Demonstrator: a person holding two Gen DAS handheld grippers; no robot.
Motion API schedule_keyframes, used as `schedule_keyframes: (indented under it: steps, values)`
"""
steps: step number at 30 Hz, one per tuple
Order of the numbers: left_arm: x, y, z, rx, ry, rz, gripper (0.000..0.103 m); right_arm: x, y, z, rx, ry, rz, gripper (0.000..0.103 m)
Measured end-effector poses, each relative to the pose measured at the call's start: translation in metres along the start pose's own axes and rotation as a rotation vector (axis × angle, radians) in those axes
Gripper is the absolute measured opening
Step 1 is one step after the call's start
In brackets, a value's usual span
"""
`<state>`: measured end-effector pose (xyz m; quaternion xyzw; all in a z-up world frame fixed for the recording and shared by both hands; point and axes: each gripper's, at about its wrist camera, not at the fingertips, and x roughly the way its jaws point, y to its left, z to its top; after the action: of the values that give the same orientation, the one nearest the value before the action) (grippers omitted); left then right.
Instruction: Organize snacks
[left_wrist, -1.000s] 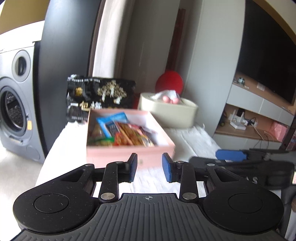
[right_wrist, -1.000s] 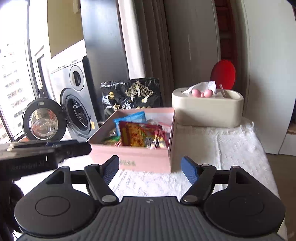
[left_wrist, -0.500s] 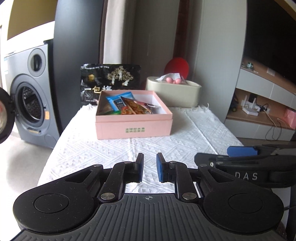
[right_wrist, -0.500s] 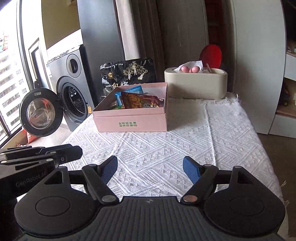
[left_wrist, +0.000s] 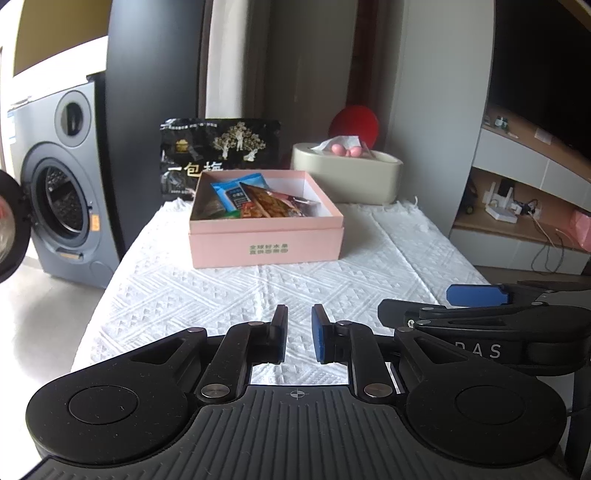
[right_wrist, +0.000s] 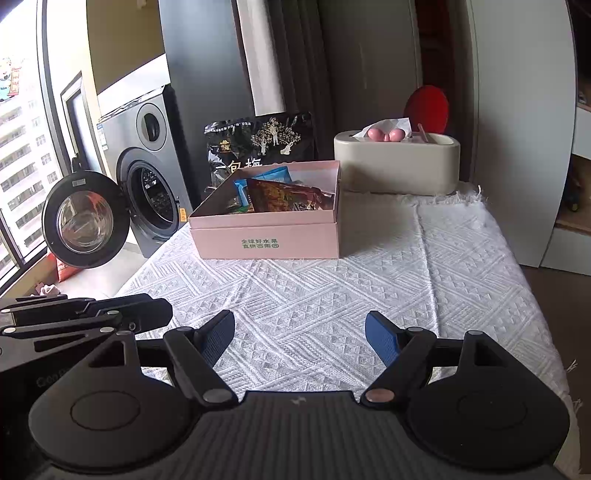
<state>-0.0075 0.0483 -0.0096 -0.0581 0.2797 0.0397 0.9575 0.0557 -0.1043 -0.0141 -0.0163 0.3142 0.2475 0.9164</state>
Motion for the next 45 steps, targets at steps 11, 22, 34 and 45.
schedule_keyframes:
  steps: [11, 22, 34, 45]
  values:
    - [-0.0005, -0.0013, -0.0004, -0.001, 0.005, -0.014, 0.018, -0.0004, -0.0011, 0.0000, -0.002, 0.000, 0.002, 0.078]
    - [-0.0008, -0.0014, -0.0006, -0.008, 0.008, -0.013, 0.018, -0.0010, -0.0009, 0.0000, -0.004, -0.001, 0.000, 0.079]
    - [0.0002, -0.0008, 0.0001, -0.017, 0.013, -0.013, 0.018, -0.0008, -0.0011, 0.0001, -0.002, 0.000, -0.001, 0.079]
    - [0.0001, -0.0015, -0.0005, -0.016, 0.012, -0.013, 0.018, -0.0011, 0.0001, -0.0006, -0.005, 0.000, 0.004, 0.079]
